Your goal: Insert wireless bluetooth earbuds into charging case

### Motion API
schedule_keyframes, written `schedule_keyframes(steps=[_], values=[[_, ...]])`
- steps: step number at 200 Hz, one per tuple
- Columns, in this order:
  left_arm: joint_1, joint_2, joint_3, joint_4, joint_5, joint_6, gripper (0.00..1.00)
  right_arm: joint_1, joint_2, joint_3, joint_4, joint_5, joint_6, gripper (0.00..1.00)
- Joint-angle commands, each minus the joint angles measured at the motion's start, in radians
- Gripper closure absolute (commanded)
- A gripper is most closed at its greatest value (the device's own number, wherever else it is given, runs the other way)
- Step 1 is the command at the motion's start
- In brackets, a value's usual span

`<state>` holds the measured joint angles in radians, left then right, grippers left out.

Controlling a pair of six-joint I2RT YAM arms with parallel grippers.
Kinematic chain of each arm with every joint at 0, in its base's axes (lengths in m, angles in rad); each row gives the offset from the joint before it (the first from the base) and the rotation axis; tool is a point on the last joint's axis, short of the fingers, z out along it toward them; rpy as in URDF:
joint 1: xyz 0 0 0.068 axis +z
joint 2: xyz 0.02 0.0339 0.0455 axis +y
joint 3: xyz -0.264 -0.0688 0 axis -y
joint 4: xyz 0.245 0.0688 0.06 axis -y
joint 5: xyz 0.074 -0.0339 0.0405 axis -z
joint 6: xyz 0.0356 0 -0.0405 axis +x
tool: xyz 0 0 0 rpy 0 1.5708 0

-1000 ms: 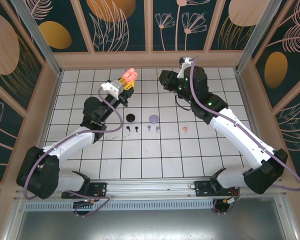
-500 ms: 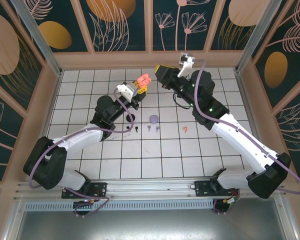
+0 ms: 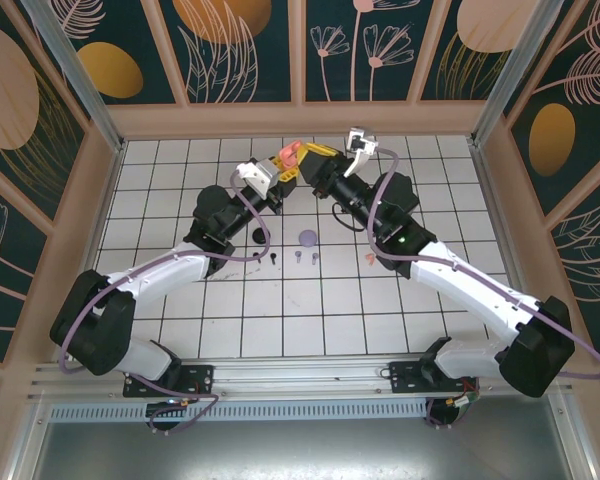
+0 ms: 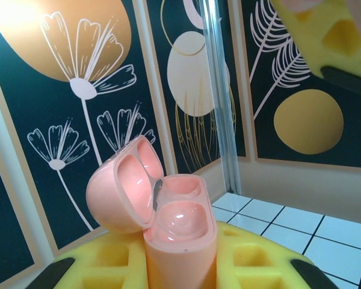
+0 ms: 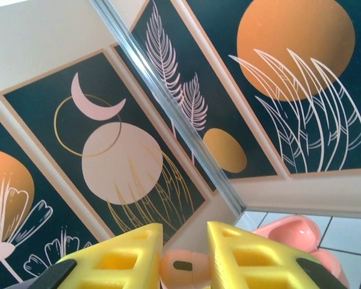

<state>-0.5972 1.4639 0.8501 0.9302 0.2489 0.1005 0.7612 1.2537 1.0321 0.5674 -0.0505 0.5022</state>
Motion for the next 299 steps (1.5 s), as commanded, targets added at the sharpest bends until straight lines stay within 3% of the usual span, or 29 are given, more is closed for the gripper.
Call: schedule_keyframes(steps=[1, 77, 299], values=[[-0.010, 0.004, 0.033, 0.013, -0.007, -0.019, 1.00, 0.009, -0.005, -0.028, 0.173, 0.005, -0.017, 0.74], [-0.016, 0.004, 0.055, 0.002, 0.002, -0.032, 1.00, 0.008, 0.067, -0.052, 0.303, 0.017, -0.009, 0.75], [-0.024, -0.022, 0.062, -0.007, 0.015, -0.032, 1.00, -0.012, 0.177, -0.062, 0.315, 0.061, -0.015, 0.76]])
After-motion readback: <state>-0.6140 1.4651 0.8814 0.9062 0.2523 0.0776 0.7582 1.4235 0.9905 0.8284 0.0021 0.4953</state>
